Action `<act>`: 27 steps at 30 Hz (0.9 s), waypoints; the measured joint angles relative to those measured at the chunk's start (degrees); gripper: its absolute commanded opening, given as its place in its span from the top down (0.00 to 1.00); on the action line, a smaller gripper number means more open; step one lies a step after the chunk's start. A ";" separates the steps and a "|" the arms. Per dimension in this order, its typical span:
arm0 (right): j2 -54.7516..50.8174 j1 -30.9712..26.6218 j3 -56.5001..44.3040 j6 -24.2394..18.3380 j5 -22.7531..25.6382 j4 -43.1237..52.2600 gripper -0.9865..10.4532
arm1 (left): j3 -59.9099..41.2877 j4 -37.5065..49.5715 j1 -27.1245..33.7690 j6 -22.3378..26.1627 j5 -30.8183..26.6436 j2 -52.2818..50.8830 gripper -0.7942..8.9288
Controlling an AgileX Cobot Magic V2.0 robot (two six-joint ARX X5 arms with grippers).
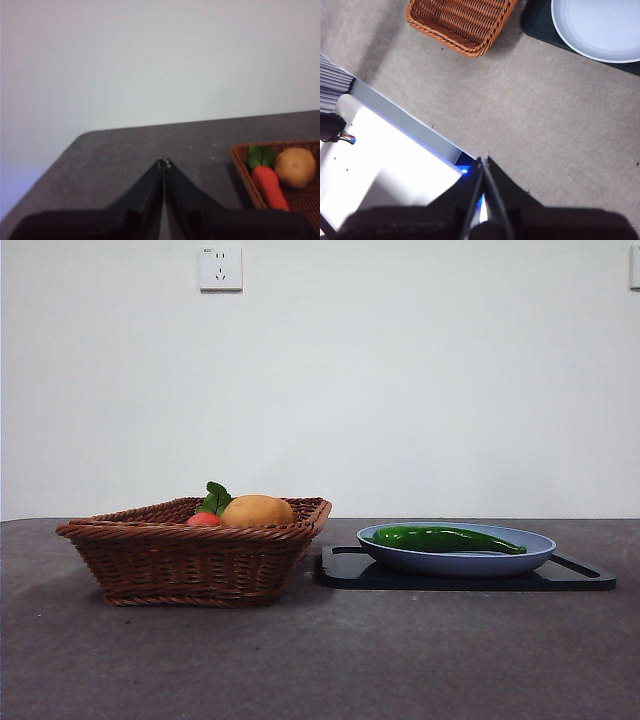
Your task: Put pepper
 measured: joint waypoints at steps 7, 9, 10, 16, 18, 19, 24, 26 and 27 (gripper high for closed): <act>0.00 0.00 0.00 0.00 0.00 0.00 0.90 | -6.45 -0.52 0.00 -2.03 0.00 -5.33 0.91; 0.00 0.00 0.00 0.00 0.00 0.00 0.90 | -7.13 -0.63 0.00 -2.29 0.00 -6.25 0.91; 0.00 0.00 0.00 -0.02 0.00 0.00 0.90 | -7.50 -0.63 0.00 -2.56 0.00 -6.80 0.91; 0.00 0.00 0.00 0.00 0.00 0.00 0.90 | -8.00 -5.66 0.00 -3.65 0.00 -9.27 0.91; 0.00 0.00 0.00 0.00 0.00 0.00 0.90 | -8.00 -7.34 0.00 -4.17 0.00 -9.51 0.91; 0.00 0.00 0.00 0.00 0.00 0.00 0.90 | -8.00 -8.41 0.00 -4.59 0.07 -9.51 0.91; 0.00 0.00 0.00 0.00 0.00 0.00 0.90 | -8.00 -12.33 0.00 -5.73 0.17 -9.49 0.91; 0.00 0.00 0.00 0.00 0.00 0.00 0.90 | -8.04 -12.50 0.00 -6.14 0.17 -9.49 0.91; 0.00 0.00 0.00 -0.02 0.00 0.00 0.90 | -8.04 -12.50 0.00 -6.16 0.17 -9.49 0.91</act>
